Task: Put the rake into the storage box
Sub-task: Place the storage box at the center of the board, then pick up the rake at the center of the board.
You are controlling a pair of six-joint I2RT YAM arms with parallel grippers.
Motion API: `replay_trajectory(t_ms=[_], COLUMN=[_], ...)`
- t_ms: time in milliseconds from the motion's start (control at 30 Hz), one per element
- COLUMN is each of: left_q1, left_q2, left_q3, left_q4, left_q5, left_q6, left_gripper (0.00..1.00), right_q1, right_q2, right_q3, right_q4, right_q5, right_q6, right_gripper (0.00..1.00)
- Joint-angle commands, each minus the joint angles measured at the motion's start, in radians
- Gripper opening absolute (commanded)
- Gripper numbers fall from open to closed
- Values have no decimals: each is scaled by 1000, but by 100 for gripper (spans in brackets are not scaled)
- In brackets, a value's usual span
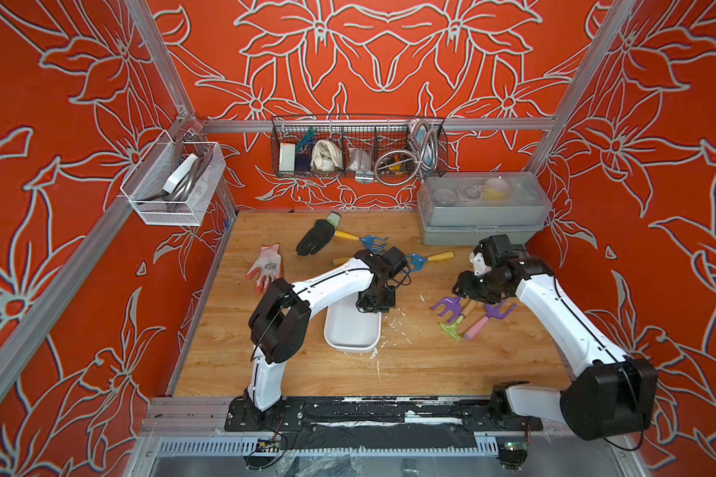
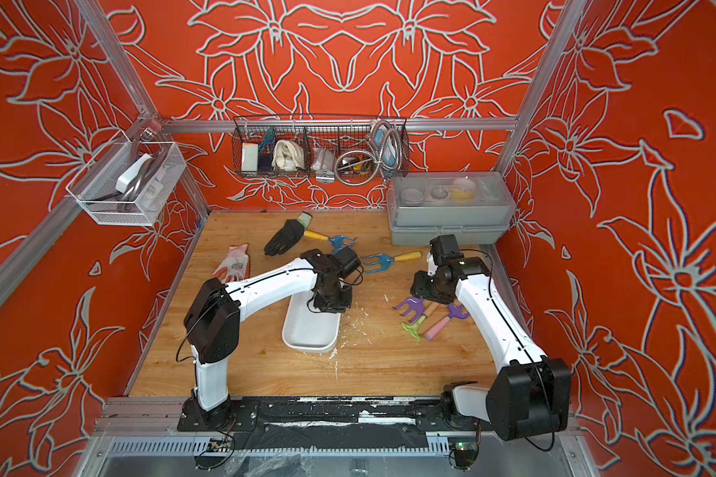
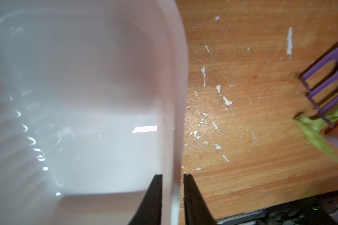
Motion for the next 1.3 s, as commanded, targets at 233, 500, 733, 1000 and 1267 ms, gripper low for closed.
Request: replay_trajectory(t_ms=[233, 500, 733, 1000, 1267], left_q1=[2, 70, 197, 291, 322], left_q2=[-45, -225, -433, -612, -661], left_q3=[120, 12, -225, -426, -485], left_q4=[-4, 42, 45, 61, 51], left_q5=[-27, -5, -4, 7, 19], left_q6=[61, 63, 53, 26, 22], left_gripper=[43, 45, 48, 50, 51], right_q1=[-22, -33, -60, -65, -65], right_q2=[97, 240, 362, 461, 522], right_q3=[15, 81, 130, 141, 132], right_q4=[13, 56, 69, 97, 137], right_q5=[56, 109, 164, 156, 149], right_q6=[68, 106, 123, 145, 166], right_gripper=[50, 46, 48, 48, 47])
